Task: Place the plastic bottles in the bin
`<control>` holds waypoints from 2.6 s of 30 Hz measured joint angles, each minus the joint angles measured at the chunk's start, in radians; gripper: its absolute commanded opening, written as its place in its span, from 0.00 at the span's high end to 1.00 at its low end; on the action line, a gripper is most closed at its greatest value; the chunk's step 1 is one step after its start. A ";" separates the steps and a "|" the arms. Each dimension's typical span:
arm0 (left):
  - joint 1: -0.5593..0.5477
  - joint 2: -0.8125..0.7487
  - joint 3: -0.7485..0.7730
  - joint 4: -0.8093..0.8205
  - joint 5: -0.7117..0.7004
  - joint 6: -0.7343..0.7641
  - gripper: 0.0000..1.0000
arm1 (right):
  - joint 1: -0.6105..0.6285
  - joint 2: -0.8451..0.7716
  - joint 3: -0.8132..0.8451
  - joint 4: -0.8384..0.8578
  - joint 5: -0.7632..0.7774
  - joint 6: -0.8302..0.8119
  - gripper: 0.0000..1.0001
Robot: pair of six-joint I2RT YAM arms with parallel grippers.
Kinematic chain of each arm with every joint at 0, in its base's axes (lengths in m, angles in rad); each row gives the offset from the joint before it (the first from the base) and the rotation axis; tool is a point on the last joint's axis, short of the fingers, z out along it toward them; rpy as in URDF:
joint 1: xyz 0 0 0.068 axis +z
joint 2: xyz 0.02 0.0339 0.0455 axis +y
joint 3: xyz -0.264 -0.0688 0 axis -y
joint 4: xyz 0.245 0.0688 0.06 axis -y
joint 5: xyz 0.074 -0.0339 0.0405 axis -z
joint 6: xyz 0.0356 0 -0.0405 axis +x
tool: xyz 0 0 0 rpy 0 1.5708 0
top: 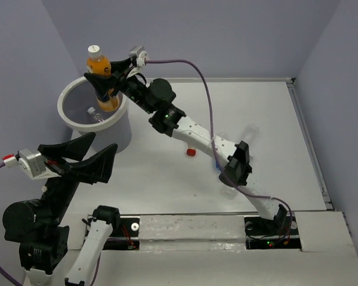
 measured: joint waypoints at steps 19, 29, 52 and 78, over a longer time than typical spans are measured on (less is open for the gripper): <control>-0.017 0.013 -0.053 0.009 0.008 -0.038 0.02 | -0.032 0.233 0.053 0.087 0.053 0.102 0.05; -0.017 0.122 -0.120 0.065 0.069 -0.082 0.02 | -0.108 -0.559 -0.906 0.020 0.058 0.096 0.59; -0.565 1.049 -0.180 0.207 -0.498 -0.116 0.02 | -0.491 -1.291 -1.862 -0.521 0.317 0.255 0.27; -0.508 1.739 0.285 0.225 -0.499 0.008 0.30 | -0.538 -1.007 -1.751 -0.537 0.251 0.169 0.20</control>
